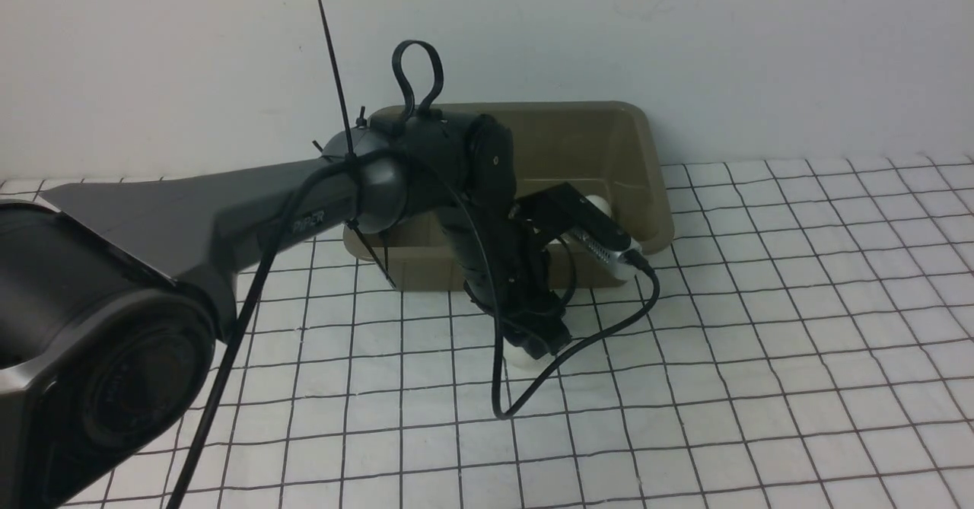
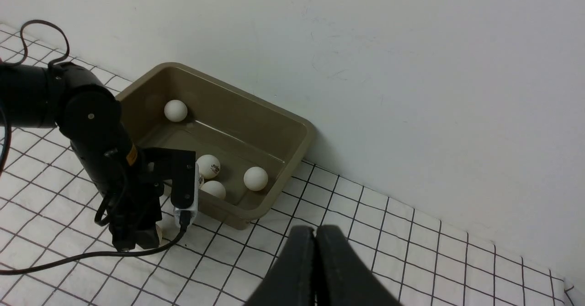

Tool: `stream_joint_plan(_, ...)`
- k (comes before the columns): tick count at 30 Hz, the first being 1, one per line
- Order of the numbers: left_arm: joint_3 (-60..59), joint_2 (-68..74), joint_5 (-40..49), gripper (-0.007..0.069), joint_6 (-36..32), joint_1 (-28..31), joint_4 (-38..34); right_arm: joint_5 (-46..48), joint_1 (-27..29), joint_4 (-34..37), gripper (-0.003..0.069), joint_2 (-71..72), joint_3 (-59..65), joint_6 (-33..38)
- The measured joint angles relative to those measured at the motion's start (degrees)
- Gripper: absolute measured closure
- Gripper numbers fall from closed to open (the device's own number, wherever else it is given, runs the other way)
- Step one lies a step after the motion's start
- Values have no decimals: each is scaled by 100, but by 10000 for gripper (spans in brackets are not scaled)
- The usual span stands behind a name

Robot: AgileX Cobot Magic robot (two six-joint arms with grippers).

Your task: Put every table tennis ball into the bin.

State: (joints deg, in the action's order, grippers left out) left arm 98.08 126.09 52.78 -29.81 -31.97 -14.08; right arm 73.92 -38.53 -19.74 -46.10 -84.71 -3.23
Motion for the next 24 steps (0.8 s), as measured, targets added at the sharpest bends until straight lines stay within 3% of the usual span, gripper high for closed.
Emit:
stream_joint_plan(10,-73,-360,1010,306,260,40,-7,0,0,0,676,0,0,0)
stream_joint_plan(16,-69,-1114,1136,306,260,40,-12,0,0,-5,676,0,0,0)
stream_joint_plan(20,155,-1405,976,306,200,41,41,0,0,-17,676,0,0,0)
stream_joint_plan(24,551,-1383,52,306,222,159,307,0,0,-27,676,0,0,0)
